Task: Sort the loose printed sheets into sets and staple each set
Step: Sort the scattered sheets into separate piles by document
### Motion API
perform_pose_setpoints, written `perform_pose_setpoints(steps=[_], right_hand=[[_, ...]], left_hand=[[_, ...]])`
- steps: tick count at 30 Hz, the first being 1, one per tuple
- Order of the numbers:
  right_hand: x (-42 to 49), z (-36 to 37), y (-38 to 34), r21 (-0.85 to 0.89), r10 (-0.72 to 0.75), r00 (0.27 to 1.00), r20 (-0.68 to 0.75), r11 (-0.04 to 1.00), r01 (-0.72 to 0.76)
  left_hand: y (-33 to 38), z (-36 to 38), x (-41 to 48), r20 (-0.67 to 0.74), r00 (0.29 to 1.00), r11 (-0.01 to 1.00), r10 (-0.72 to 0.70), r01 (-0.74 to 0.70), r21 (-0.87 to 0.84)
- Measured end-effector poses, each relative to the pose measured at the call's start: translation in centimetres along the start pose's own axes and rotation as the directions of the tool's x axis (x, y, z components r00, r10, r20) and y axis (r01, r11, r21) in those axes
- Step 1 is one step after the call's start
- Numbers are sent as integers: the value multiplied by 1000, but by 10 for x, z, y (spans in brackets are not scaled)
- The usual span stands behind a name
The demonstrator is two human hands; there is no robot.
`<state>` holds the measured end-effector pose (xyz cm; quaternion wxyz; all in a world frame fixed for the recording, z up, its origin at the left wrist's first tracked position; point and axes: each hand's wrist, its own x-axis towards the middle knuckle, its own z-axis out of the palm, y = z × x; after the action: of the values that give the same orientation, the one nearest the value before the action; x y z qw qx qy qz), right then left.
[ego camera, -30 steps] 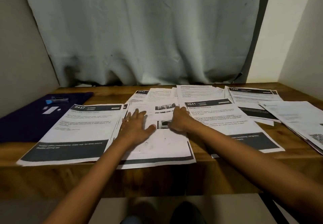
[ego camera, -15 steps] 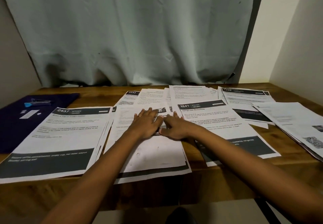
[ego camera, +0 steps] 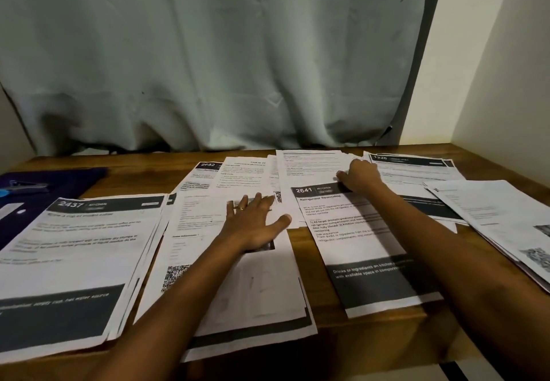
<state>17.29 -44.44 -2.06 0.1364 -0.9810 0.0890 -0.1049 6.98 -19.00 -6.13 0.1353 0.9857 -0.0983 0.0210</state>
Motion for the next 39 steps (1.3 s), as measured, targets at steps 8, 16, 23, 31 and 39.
perform_pose_setpoints(steps=[8,16,23,31,39], right_hand=[[29,4,14,13,105,988,117,994,-108],[51,0,6,47,161,971,179,984,-172],[57,-12,0,399,154,987,-42,909,-124],[42,-58,-9,915,225,937,-267,365,173],[0,-120,-8,852,282,812,-511,293,434]], left_hand=[[-5,11,2,-40,999,995,20,-15,102],[-6,13,4,-47,999,990,12,-5,142],[-7,13,3,-49,998,991,27,-20,133],[-5,11,1,-57,998,996,23,-18,92],[-1,7,-4,-119,992,996,48,-56,-63]])
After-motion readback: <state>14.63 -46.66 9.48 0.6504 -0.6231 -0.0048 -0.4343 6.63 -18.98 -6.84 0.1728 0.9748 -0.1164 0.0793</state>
